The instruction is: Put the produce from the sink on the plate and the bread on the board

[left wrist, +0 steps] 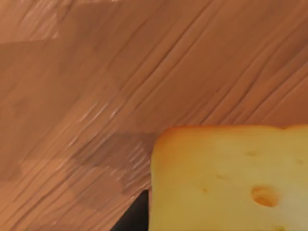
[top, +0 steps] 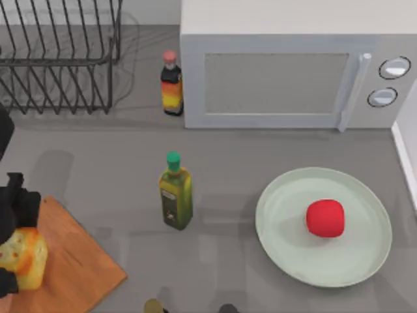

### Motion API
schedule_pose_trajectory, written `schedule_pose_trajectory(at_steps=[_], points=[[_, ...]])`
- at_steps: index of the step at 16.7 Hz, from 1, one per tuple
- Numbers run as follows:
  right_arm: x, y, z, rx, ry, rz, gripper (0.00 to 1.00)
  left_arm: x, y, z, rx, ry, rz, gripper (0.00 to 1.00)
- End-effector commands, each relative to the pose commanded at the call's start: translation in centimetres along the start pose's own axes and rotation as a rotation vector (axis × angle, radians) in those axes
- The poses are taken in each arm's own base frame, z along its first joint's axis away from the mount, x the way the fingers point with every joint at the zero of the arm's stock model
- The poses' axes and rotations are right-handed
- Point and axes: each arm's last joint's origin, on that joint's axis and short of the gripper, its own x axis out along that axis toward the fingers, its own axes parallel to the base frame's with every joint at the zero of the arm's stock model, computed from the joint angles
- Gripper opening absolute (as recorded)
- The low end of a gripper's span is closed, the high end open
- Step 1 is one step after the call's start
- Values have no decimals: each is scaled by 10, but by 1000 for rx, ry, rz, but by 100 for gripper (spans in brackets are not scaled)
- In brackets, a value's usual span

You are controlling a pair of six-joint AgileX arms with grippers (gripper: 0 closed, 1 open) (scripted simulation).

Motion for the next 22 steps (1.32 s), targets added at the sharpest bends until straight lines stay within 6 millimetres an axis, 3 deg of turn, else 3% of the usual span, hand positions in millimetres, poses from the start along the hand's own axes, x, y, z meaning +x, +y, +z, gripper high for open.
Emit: schedule_pose_trajectory(at_steps=[5,18,22], points=[[0,0,0,0,0,0,100,5,1,0,-1,0,16,0],[0,0,0,0,0,0,100,5,1,0,-1,0,16,98],[0,0,0,0,0,0,100,5,1,0,-1,0,16,100]])
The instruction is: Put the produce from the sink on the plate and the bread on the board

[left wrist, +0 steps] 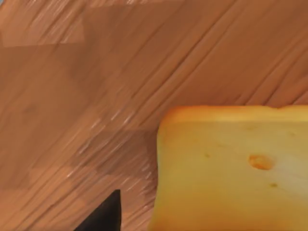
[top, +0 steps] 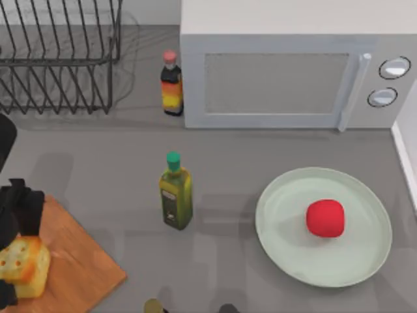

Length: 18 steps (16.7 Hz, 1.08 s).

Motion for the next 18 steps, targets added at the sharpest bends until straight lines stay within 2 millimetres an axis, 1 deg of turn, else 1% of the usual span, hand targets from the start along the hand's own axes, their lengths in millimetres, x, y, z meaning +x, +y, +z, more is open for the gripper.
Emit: schedule_pose_trajectory(at_steps=[6,9,11,14,16,18], points=[[0,0,0,0,0,0,100,0,0,0,0,0,-2,100],[0,0,0,0,0,0,100,-6,6,0,55,-5,-73,100],[0,0,0,0,0,0,100,-11,17,0,142,-18,-166,100],[0,0,0,0,0,0,100,-19,42,0,340,-72,-370,100],[0,0,0,0,0,0,100,-22,61,-1,502,-148,-535,100],[0,0,0,0,0,0,100,-25,78,-1,667,-263,-710,100]])
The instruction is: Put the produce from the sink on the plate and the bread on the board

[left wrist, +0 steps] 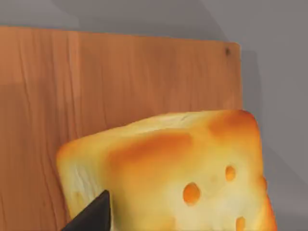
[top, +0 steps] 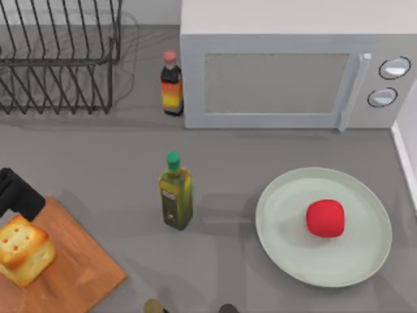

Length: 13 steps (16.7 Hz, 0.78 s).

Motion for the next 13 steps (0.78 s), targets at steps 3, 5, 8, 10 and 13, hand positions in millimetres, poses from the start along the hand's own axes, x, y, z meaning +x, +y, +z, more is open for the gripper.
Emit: schedule_pose_trajectory(at_steps=[3,5,8,10,13], points=[[0,0,0,0,0,0,100,-16,11,-9,276,-221,-201,100],[0,0,0,0,0,0,100,-22,18,-13,443,-390,-290,100],[0,0,0,0,0,0,100,-24,28,-18,646,-631,-345,100],[0,0,0,0,0,0,100,-23,32,-19,742,-759,-342,100],[0,0,0,0,0,0,100,-21,37,-20,821,-871,-320,100]])
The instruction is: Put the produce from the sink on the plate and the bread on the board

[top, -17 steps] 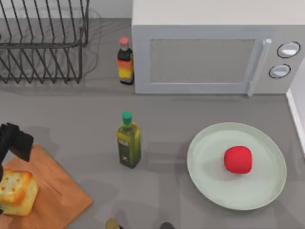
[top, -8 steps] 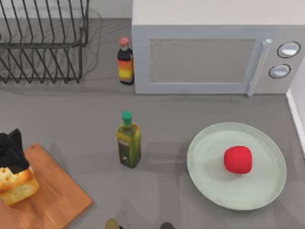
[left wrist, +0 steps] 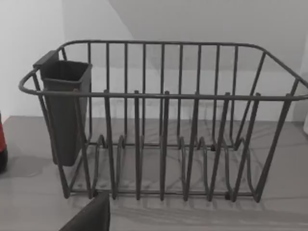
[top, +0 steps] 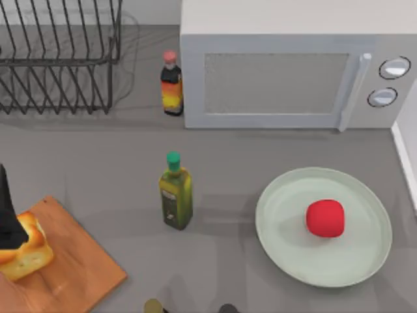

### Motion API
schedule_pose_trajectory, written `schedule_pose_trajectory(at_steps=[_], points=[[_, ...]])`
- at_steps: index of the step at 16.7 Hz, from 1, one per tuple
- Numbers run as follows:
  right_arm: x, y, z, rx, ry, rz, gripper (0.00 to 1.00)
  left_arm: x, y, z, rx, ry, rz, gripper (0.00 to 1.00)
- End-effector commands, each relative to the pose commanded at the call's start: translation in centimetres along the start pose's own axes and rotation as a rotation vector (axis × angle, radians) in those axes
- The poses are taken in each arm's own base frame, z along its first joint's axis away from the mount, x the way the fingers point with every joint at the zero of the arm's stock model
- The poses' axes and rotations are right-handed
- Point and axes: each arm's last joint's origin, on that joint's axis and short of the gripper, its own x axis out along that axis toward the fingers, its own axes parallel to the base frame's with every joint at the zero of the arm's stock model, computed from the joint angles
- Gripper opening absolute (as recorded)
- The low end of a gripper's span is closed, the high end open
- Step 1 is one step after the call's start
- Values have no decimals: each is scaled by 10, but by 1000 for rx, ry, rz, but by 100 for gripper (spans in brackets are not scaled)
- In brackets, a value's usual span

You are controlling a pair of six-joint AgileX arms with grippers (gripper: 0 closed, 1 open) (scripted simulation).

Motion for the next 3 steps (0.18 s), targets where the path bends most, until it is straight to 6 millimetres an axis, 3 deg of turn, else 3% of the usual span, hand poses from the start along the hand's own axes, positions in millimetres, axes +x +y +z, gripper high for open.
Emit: schedule_pose_trajectory(at_steps=[3], points=[[0,0,0,0,0,0,100,0,0,-1,18,-12,5,100]])
